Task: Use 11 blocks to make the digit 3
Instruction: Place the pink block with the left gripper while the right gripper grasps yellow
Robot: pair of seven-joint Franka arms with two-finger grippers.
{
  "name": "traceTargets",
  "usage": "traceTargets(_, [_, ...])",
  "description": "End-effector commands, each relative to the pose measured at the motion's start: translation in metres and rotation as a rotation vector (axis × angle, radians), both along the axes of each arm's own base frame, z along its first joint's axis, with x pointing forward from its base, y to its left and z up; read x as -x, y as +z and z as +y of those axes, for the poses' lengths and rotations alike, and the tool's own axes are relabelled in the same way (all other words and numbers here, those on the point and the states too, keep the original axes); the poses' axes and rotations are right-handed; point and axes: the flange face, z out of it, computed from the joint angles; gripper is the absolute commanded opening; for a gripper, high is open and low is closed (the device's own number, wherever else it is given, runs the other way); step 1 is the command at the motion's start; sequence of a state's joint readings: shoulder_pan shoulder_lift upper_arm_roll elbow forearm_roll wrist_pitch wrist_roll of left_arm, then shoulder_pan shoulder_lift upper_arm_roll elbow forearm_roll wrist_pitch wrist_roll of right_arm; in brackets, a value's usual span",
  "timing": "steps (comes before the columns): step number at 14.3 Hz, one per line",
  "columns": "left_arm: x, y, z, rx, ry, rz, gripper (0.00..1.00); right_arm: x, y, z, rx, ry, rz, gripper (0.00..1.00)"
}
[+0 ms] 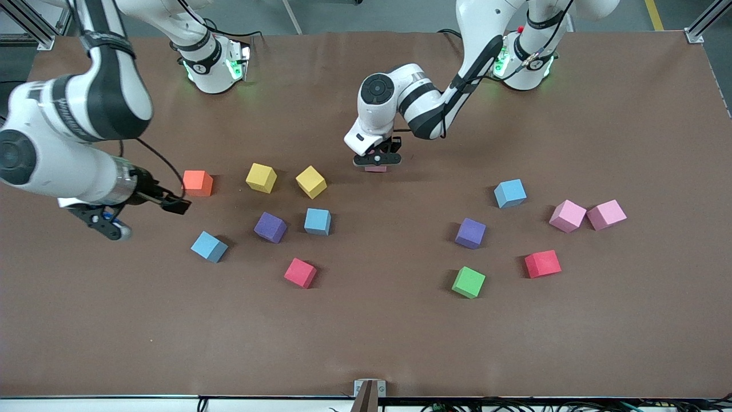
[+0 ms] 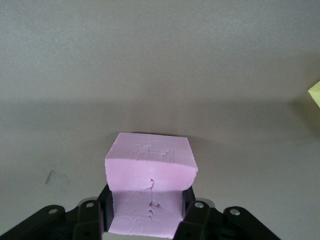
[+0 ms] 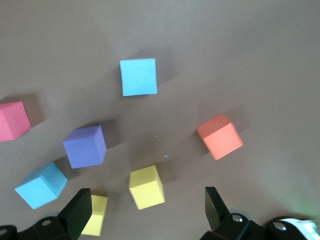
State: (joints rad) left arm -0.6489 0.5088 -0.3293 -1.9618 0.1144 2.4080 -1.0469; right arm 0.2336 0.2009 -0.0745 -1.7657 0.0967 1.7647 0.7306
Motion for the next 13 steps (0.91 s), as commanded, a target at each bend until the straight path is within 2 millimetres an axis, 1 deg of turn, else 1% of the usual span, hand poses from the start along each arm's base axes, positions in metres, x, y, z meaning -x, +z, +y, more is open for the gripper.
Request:
traceTargets(1, [0.003, -0.001, 0.002, -0.004, 0.003, -0.021, 0.30, 0.051, -0.022, 0.033, 0.003, -0.044, -0.041, 1.00])
traceTargets(2, [0.002, -0.006, 0.001, -0.007, 0.003, -0.015, 0.30, 0.060, -0.032, 0.043, 0.011, -0.076, -0.043, 1.00])
traceTargets(3, [0.002, -0.008, 0.001, -0.007, 0.004, -0.014, 0.30, 0.070, -0.044, 0.059, 0.020, -0.090, -0.047, 1.00])
traceTargets(4, [0.002, -0.007, -0.001, -0.002, 0.003, -0.016, 0.31, 0.083, -0.060, 0.083, 0.025, -0.100, -0.066, 1.00])
traceTargets(6, [0.000, -0.012, 0.000, -0.001, 0.007, -0.013, 0.32, 0.096, -0.080, 0.108, 0.019, -0.138, -0.120, 1.00])
traceTargets(7, [0.000, -0.011, 0.000, 0.004, 0.007, -0.016, 0.34, 0.098, -0.084, 0.117, 0.015, -0.123, -0.129, 1.00])
traceTargets(8, [-0.001, -0.011, 0.001, 0.004, 0.010, -0.016, 0.44, 0.101, -0.094, 0.128, 0.017, -0.105, -0.132, 1.00])
traceTargets(9, [-0.001, -0.012, 0.001, 0.004, 0.008, -0.016, 0.72, 0.103, -0.100, 0.136, 0.016, -0.106, -0.139, 1.00])
traceTargets(10, [-0.001, -0.015, 0.001, 0.002, 0.008, -0.012, 1.00, 0.108, -0.111, 0.149, 0.023, -0.115, -0.138, 1.00])
traceTargets(12, [-0.004, -0.013, 0.001, 0.004, 0.014, -0.014, 1.00, 0.115, -0.127, 0.172, 0.024, -0.114, -0.154, 1.00])
traceTargets(13, [-0.003, -0.010, 0.000, 0.002, 0.012, -0.018, 1.00, 0.117, -0.137, 0.178, 0.026, -0.124, -0.159, 1.00])
